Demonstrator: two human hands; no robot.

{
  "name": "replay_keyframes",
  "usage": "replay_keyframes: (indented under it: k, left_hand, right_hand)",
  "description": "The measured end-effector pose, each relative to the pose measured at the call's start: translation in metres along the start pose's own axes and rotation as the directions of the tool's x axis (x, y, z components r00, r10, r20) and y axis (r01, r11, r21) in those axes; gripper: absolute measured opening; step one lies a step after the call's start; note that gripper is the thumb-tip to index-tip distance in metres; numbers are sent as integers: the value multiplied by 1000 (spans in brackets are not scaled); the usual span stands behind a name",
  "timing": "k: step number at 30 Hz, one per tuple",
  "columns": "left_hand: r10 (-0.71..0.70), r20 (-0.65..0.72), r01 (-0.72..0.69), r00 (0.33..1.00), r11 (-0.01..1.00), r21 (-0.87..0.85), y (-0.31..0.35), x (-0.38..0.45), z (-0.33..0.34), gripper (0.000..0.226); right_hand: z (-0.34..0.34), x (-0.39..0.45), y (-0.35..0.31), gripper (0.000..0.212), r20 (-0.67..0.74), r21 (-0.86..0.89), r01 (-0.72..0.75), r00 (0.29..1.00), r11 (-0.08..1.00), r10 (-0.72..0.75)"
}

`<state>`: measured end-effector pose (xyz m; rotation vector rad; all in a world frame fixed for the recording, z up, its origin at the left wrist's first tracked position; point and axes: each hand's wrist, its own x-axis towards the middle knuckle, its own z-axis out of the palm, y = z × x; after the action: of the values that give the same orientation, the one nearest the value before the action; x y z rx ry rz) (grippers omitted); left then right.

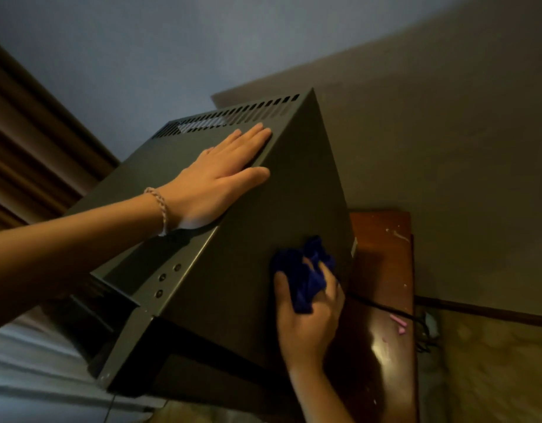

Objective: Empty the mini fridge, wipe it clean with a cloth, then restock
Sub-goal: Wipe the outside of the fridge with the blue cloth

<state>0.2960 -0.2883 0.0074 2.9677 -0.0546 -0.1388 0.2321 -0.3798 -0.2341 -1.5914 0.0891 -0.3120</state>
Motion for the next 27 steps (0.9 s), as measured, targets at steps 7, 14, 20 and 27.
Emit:
replay_keyframes:
  k: [7,14,20,27]
  left_hand:
    - [-6,0,6,1000,1000,-11,1,-1,0,72]
    - [4,-2,-4,1000,1000,5,-2,-1,1,71]
    - [30,-8,-30,1000,1000,4,-8,4,0,76]
    - [38,-20,-39,999,999,-21,-10,4,0,72]
  right_hand:
    - [-3,-34,4,60,-36,-40,71,997,997,-72]
    - [15,52,11,82,-29,78,-152,988,985,155]
    - [33,137,57,96,7,26,-279,960,960,279]
    - [37,192,108,76,113,-8,-525,845,851,523]
